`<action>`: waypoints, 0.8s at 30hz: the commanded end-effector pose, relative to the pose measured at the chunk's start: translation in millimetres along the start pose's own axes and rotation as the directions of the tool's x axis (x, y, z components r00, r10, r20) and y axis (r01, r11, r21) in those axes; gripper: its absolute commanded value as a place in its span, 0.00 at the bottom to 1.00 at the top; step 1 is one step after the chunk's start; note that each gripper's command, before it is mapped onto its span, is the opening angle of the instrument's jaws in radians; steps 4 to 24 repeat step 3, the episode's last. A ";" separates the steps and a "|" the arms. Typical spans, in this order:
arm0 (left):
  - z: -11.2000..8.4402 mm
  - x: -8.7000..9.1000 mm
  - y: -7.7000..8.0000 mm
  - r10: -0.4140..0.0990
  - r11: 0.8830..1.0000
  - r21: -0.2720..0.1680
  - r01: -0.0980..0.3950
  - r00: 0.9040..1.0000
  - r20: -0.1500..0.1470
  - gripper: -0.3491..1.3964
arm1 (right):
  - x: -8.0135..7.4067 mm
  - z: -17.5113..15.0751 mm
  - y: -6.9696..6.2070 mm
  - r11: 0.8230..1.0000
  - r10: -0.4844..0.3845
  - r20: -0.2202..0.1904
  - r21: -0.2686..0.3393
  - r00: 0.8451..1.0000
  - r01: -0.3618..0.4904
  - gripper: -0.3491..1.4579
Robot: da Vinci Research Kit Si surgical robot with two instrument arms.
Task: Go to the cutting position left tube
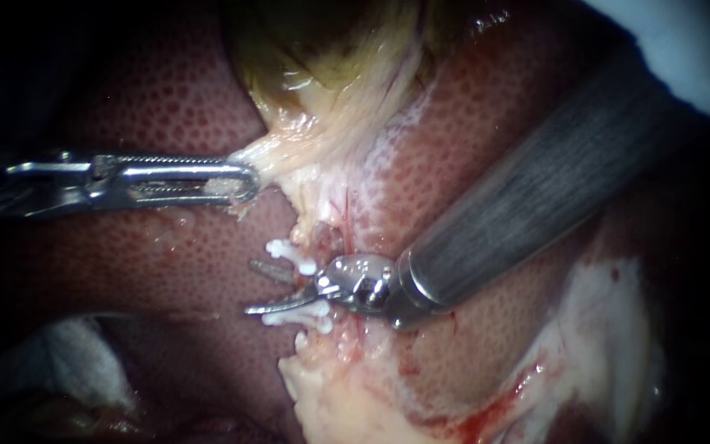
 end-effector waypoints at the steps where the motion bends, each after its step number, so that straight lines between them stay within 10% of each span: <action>1: 0.1 0.0 -0.1 0.000 1.000 0.000 0.000 1.000 0.000 0.00 | 0.0 0.0 0.0 1.000 0.000 0.000 -0.001 1.000 0.000 0.90; 24: 0.1 -0.1 -0.1 0.001 1.000 0.000 -0.001 1.000 0.000 0.00 | 0.0 0.0 0.0 1.000 0.000 0.000 -0.001 1.000 0.000 0.90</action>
